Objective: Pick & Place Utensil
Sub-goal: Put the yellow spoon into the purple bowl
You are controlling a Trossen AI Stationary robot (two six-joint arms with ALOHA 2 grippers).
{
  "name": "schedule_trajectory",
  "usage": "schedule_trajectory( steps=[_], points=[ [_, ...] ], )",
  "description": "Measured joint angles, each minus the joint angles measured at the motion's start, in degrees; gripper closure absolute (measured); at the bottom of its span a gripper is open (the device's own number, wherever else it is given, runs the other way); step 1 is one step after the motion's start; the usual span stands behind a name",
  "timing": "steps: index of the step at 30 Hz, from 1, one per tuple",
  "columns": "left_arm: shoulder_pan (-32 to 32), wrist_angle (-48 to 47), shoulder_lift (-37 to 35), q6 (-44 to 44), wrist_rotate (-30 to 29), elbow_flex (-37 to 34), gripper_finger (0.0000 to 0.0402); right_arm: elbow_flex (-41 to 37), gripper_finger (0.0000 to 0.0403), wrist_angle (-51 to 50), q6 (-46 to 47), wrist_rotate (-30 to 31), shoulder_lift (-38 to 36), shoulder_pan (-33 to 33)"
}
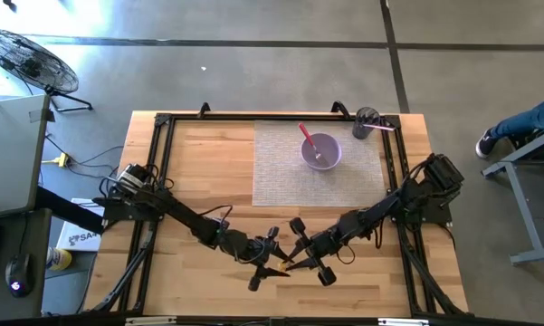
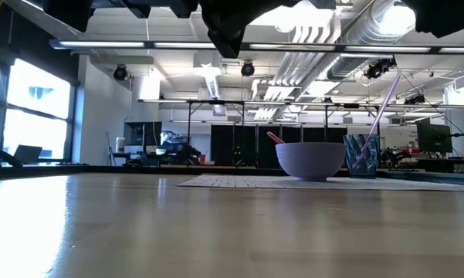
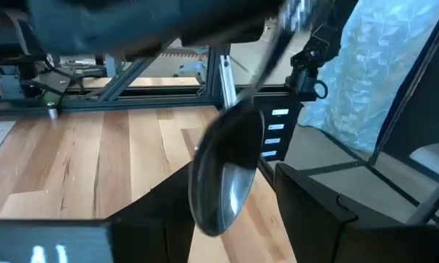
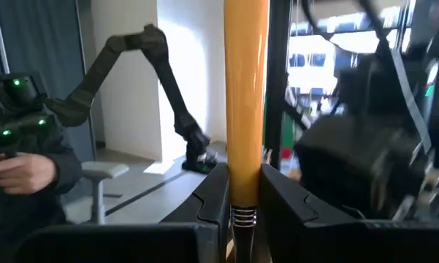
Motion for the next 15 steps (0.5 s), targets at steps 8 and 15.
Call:
schedule_trajectory(
  steps=[8, 15],
  points=[
    [0.02, 3.4, 0.02, -0.31, 4.02, -0.1, 0.0227, 0.12, 0.0349, 2.55, -2.02, -1.5, 0.0, -0.11],
    [-0.02, 4.58, 0.02, -0.53, 6.87, -0.13, 0.0288, 0.17, 0.0347, 2.18, -2.46, -1.92, -0.02, -0.11]
  ],
)
